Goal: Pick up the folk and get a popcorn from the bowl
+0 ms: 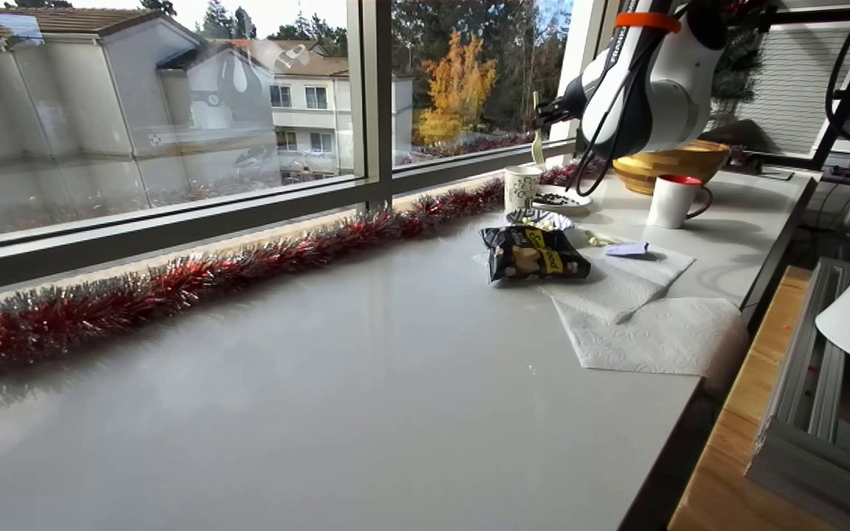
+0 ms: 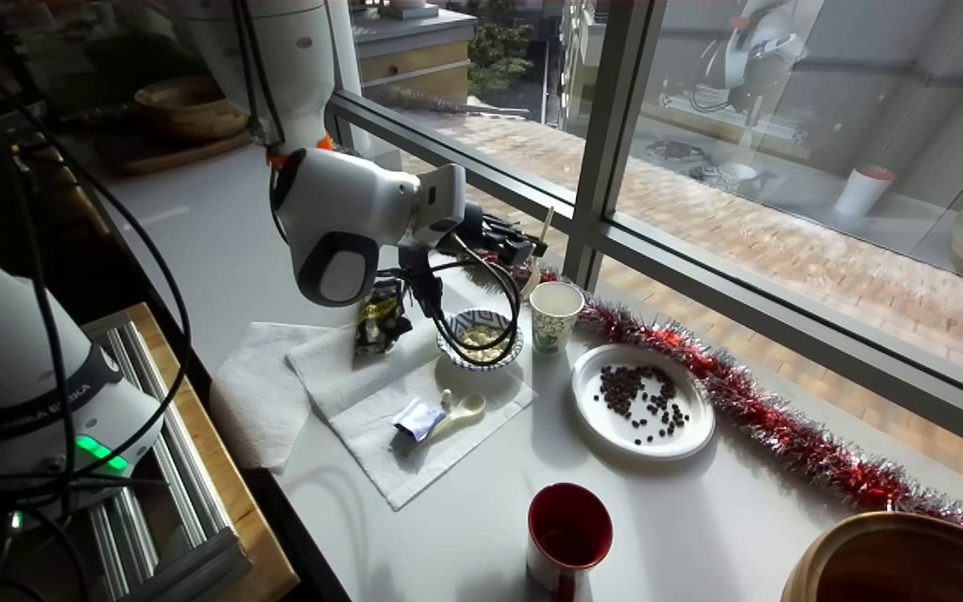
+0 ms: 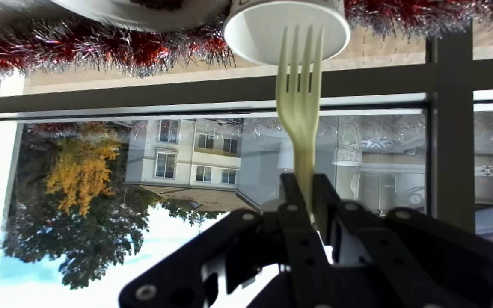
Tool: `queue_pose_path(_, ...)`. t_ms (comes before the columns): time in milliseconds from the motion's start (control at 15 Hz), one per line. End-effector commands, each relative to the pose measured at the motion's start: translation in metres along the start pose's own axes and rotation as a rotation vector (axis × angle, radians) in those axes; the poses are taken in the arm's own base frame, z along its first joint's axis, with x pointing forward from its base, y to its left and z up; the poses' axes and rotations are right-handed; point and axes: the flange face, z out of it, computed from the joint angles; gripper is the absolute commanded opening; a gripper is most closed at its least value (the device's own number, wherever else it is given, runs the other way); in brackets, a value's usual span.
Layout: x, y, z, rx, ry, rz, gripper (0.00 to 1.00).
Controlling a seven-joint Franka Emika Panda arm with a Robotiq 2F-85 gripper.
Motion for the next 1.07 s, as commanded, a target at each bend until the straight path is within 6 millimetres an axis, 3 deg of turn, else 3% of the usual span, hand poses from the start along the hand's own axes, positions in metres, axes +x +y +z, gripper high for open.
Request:
queue_pose_path(0, -0.022, -0.009, 0.017, 0.063, 0.002, -0.032, 0.03)
queue_pose_path(533, -0.049, -0.033, 0.042, 0.188, -0.021, -0.107, 0.03)
queue_pose_path(1000, -0.076, -0.031, 0.045, 0.224, -0.058, -0.131, 0.03)
